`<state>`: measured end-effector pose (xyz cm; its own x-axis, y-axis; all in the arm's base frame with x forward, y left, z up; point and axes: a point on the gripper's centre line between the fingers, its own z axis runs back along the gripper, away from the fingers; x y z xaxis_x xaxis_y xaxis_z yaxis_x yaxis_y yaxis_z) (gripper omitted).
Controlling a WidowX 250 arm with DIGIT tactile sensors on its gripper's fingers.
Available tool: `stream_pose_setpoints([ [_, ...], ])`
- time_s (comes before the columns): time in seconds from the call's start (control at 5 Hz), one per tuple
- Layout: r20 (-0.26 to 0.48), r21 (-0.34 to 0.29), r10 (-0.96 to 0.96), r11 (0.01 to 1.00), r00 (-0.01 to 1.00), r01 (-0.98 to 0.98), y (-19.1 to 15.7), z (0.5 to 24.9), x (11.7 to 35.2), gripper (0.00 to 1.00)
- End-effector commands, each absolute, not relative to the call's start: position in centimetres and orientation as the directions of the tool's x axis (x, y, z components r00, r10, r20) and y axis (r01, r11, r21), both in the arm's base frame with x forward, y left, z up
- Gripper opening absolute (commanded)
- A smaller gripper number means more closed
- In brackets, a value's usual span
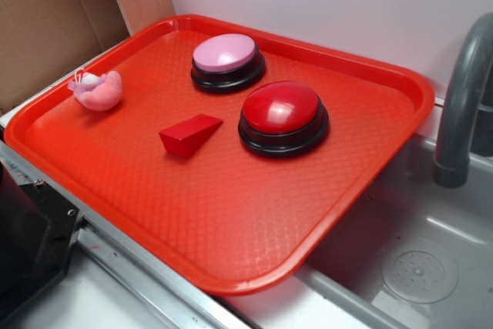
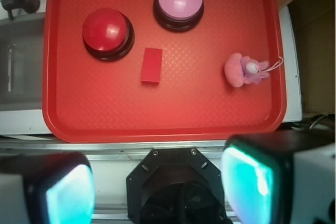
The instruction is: Push the red button.
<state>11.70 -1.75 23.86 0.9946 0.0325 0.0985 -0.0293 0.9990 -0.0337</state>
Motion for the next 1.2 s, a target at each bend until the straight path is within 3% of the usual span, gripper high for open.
stream_pose_setpoints([
  [0.0, 0.099, -0.034, 0.032, 0.999, 0.995, -0.029, -1.8, 23.9, 11.7, 1.0],
  [0.2, 0.172, 0.015, -0.217, 0.976, 0.961, 0.218, -5.5, 19.3, 16.7, 1.0],
  [0.4, 0.183, 0.016, -0.303, 0.952, 0.935, 0.306, -7.7, 16.4, 20.8, 1.0],
  [1.0, 0.136, -0.027, -0.262, 0.963, 0.955, 0.268, -7.8, 10.8, 26.4, 1.0],
])
